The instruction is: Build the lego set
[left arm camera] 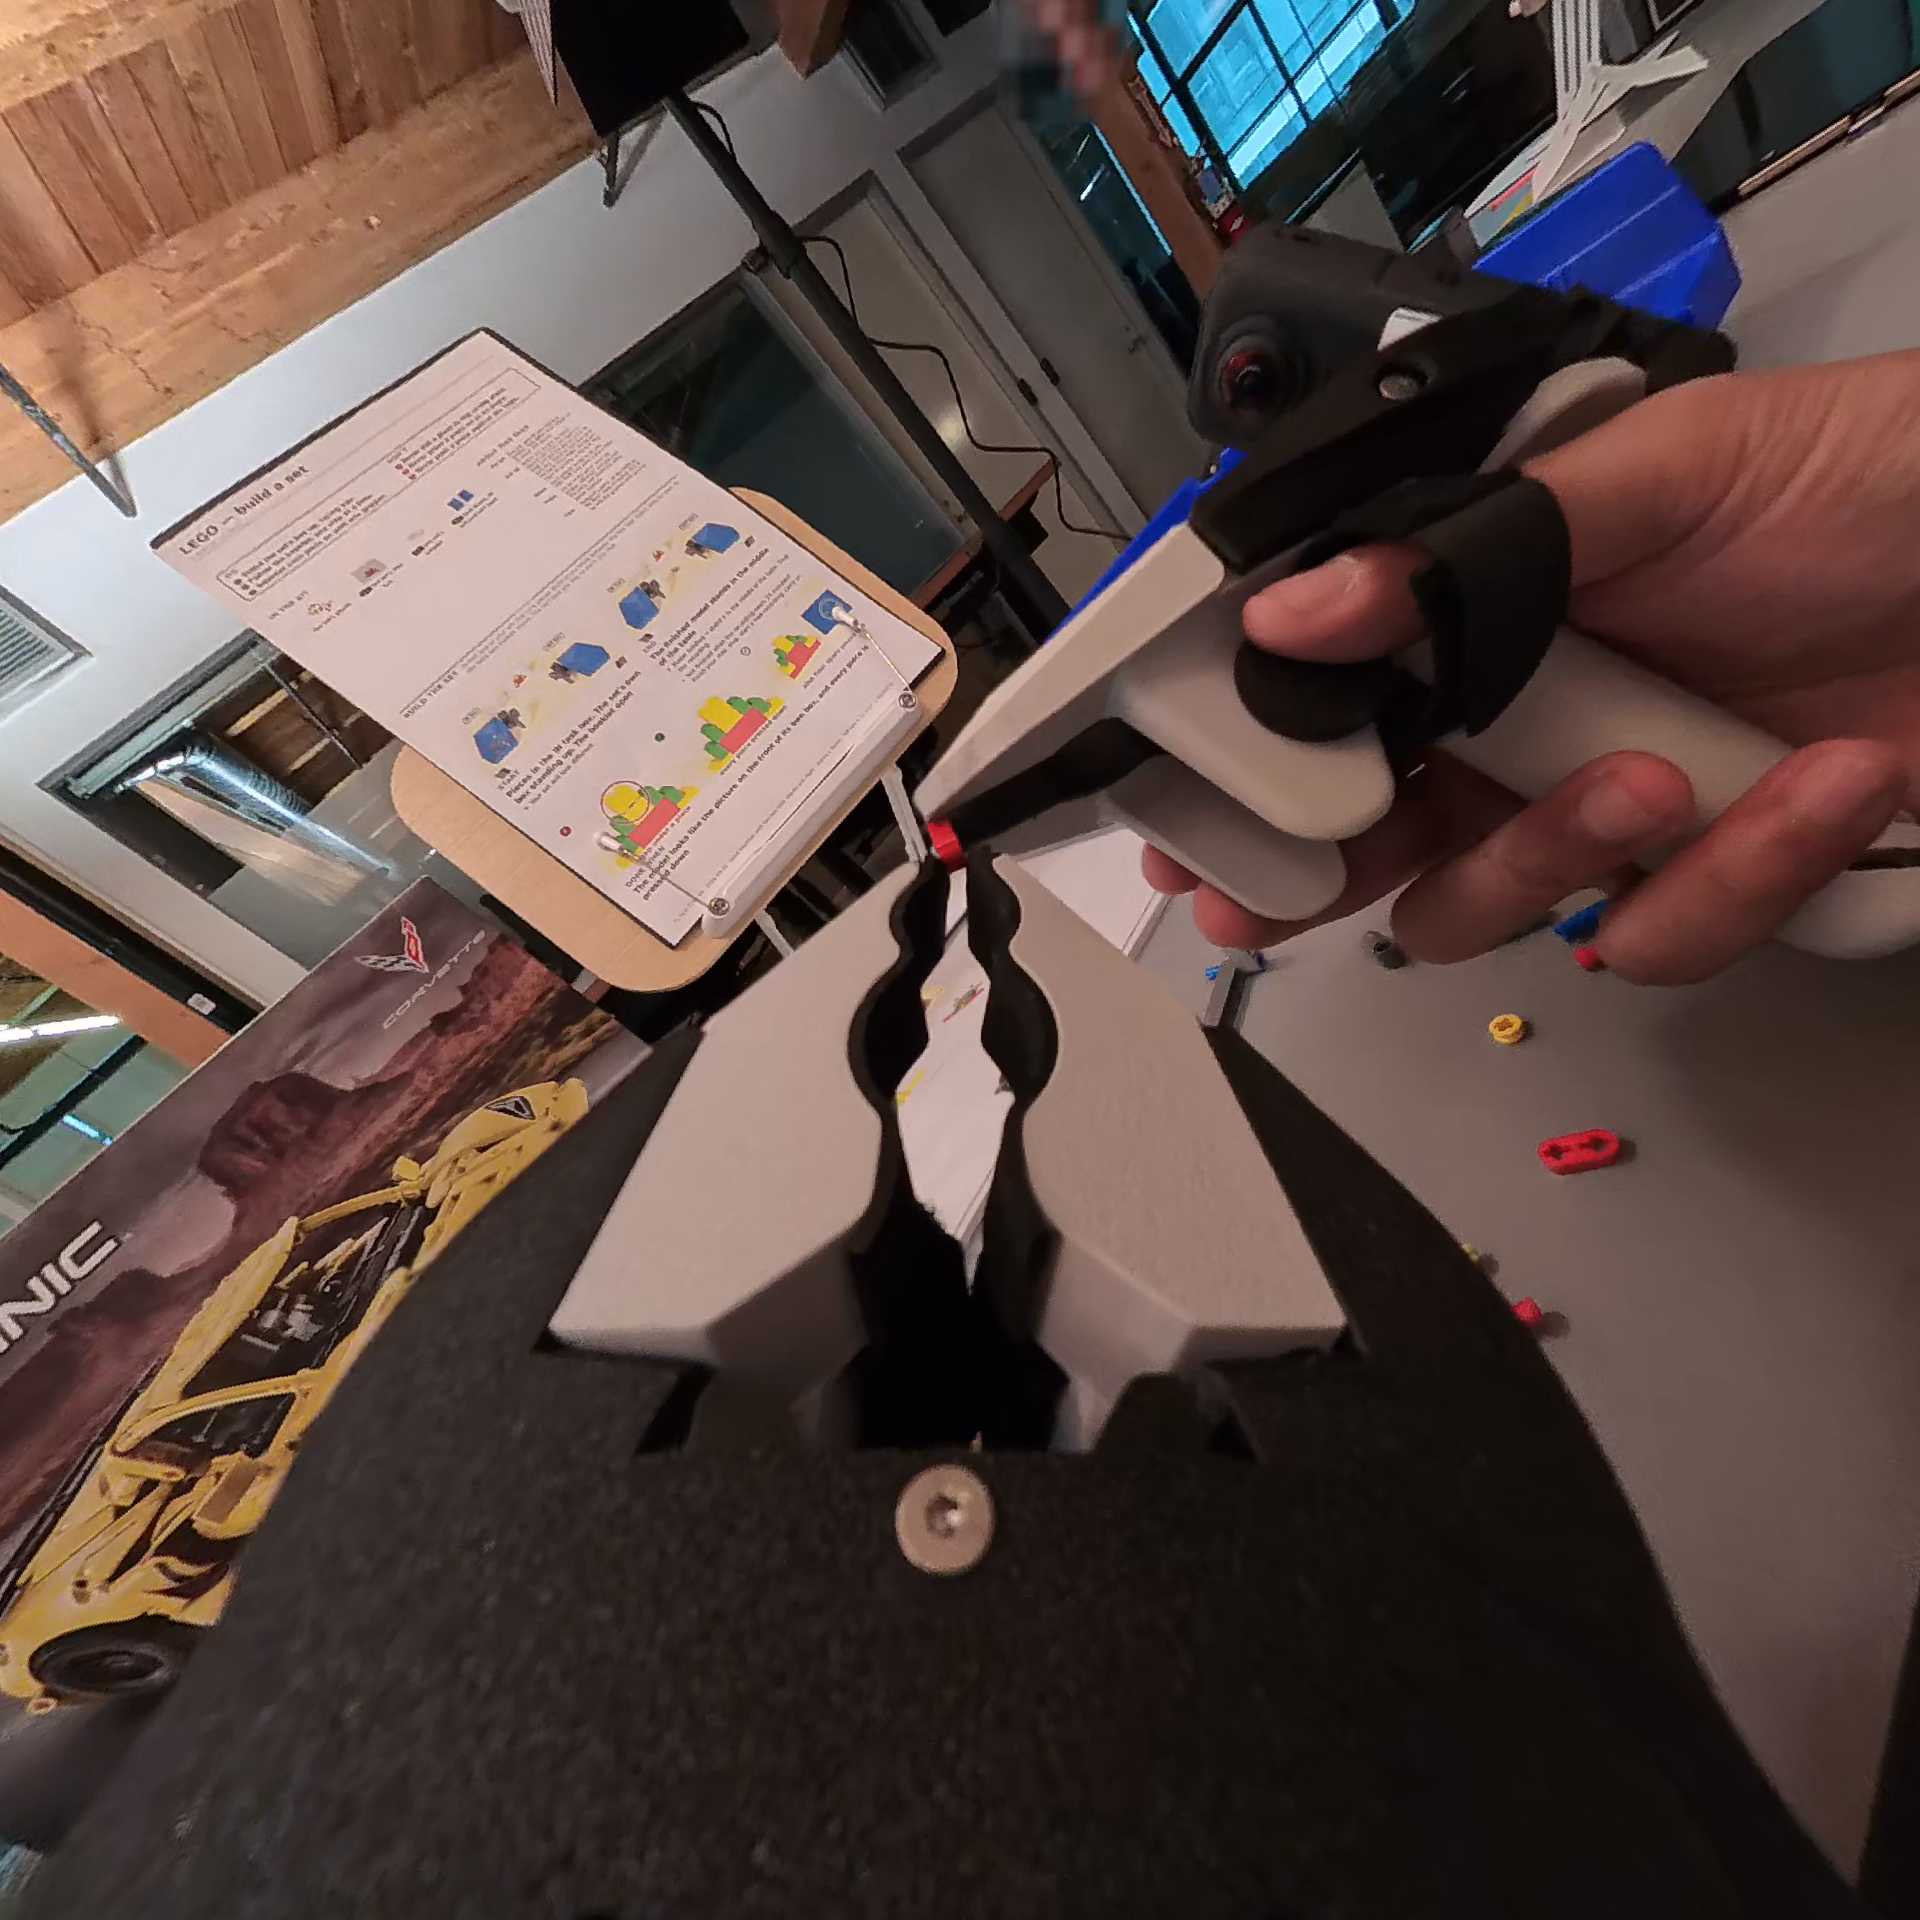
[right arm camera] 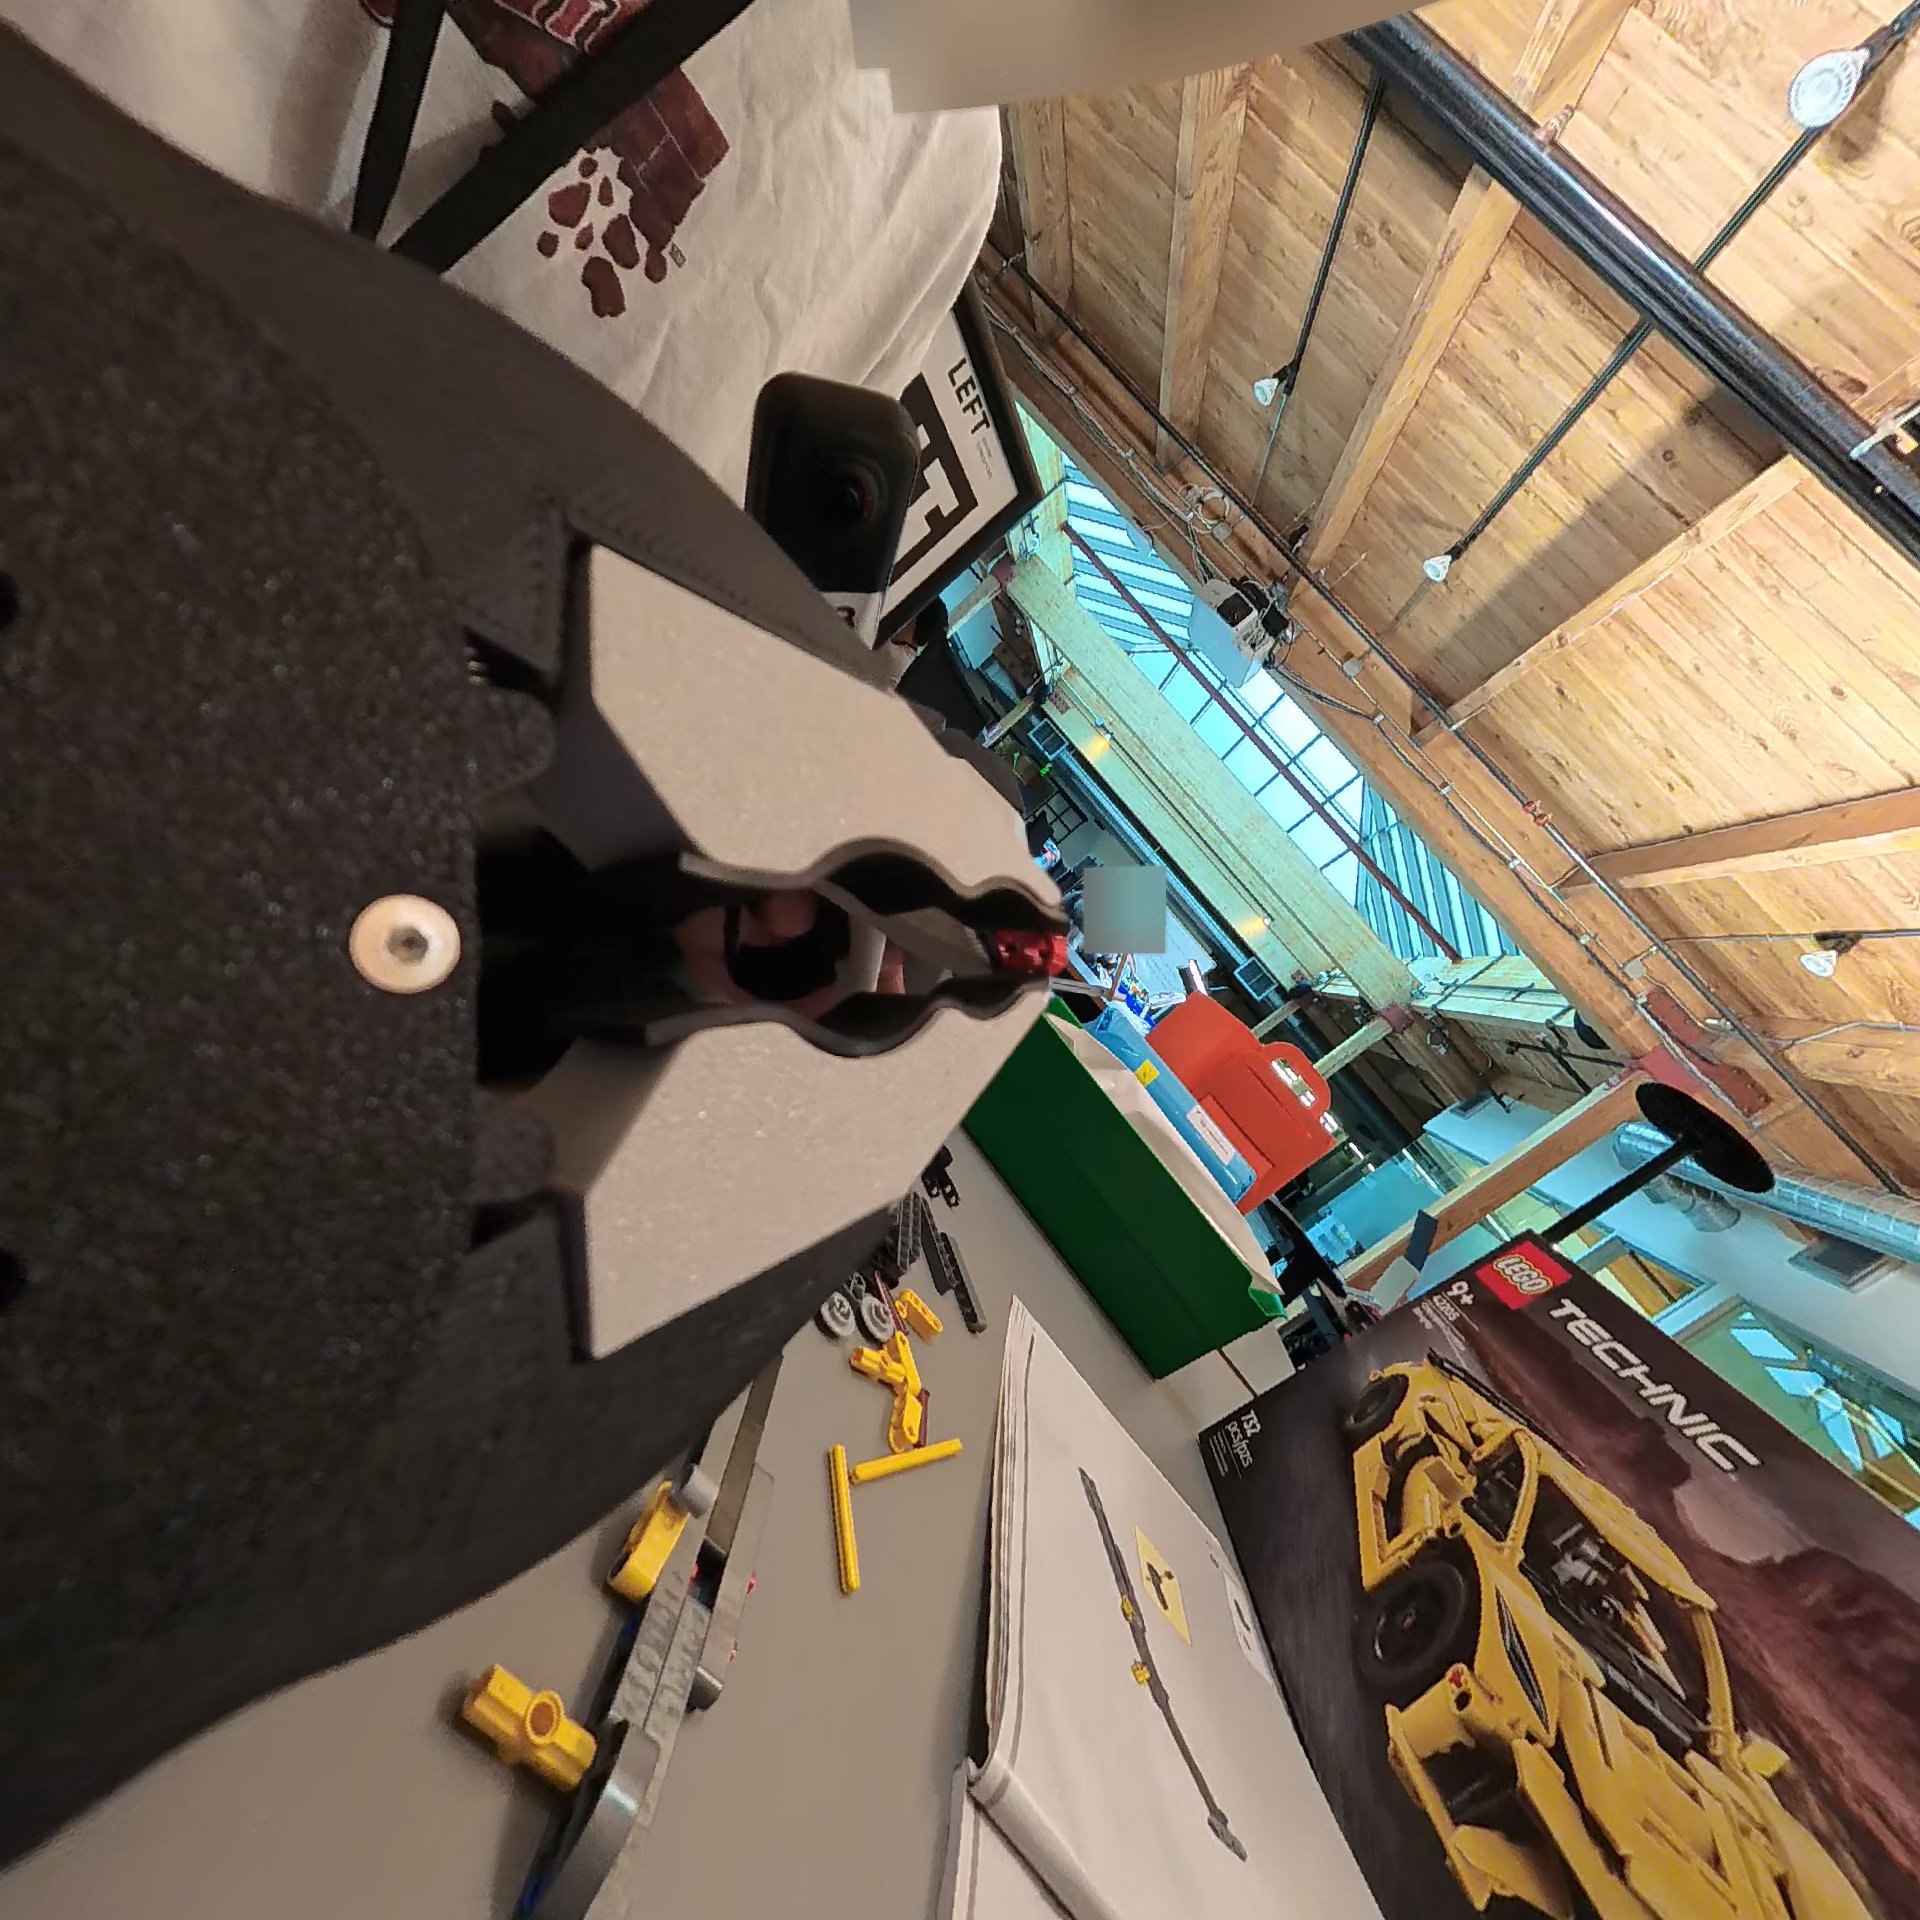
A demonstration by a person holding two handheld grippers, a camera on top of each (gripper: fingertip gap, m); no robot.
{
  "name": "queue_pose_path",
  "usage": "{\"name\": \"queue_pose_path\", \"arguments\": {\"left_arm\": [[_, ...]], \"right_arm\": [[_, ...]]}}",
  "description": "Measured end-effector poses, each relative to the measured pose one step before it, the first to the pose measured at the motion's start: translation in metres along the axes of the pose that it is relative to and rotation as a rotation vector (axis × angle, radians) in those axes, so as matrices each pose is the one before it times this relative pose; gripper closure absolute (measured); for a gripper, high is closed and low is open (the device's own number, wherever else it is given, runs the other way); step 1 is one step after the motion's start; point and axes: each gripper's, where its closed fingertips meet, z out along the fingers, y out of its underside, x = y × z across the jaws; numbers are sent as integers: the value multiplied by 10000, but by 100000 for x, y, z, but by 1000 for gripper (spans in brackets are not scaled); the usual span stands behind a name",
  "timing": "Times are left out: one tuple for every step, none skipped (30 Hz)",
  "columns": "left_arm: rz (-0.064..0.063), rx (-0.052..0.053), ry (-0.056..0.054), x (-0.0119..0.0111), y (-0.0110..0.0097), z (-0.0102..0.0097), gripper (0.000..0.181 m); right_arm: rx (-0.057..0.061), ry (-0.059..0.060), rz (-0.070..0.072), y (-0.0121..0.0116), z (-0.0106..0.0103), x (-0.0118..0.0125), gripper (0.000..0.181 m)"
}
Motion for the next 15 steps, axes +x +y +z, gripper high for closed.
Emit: {"name": "queue_pose_path", "arguments": {"left_arm": [[-35,-133,-26,-54,215,97,179],[-4,-101,-42,-75,158,92,179],[-1,-75,-21,-50,120,70,179],[-7,-29,5,5,37,43,179],[23,4,-1,13,-19,3,179],[55,-9,-34,-31,2,-22,179],[56,-27,-38,-7,30,-2,179],[68,-15,-5,42,1,-9,179],[91,-2,-31,15,-15,-16,179],[88,-10,-56,-16,-35,-18,179],[86,-26,-29,15,-4,-4,179],[70,-25,-21,26,19,14,179],[2,-34,-10,9,41,10,179],[-55,-56,25,42,58,29,179],[-45,-33,38,64,57,37,179]], "right_arm": [[-79,79,79,140,12,210,175],[-75,41,59,114,37,124,174],[43,12,23,-66,14,16,173],[5,64,-34,-5,-6,77,173],[14,94,-92,-31,-34,112,175],[11,4,-41,-12,-21,-28,175],[-10,-17,50,16,7,-10,175],[-20,-22,74,51,22,31,175],[-26,-77,84,58,26,-64,175],[15,-56,48,-27,15,-88,174],[-8,44,-53,9,-10,40,175],[-15,49,-63,29,-34,64,175],[-16,16,25,20,-4,12,175],[-25,52,-7,25,-17,89,175],[-24,63,-83,31,-52,90,175]]}}
